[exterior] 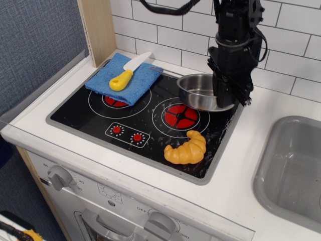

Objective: Move the pot to the top right corner of the stove

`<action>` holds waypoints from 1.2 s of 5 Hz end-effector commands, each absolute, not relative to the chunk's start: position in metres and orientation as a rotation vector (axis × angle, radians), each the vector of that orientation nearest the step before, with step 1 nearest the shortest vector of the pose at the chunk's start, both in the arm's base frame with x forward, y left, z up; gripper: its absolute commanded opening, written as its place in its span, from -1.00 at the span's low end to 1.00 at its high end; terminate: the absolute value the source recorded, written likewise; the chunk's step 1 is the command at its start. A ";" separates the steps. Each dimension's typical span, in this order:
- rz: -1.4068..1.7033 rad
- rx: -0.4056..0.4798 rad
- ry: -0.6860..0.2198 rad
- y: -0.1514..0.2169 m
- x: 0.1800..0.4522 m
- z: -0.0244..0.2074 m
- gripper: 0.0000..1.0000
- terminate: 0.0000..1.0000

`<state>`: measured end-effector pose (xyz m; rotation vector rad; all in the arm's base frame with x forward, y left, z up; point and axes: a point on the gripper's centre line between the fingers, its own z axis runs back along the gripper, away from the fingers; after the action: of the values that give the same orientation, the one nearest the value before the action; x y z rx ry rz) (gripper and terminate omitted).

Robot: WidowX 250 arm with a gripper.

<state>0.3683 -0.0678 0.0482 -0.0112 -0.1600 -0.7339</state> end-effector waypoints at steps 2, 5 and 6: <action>-0.757 -0.040 -0.160 -0.070 0.350 0.054 1.00 -1.00; -0.411 0.039 -0.185 -0.023 0.332 0.116 1.00 -1.00; -0.225 0.049 -0.154 0.002 0.317 0.123 1.00 -1.00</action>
<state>0.3289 0.0115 0.1041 0.0372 -0.0897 -0.2227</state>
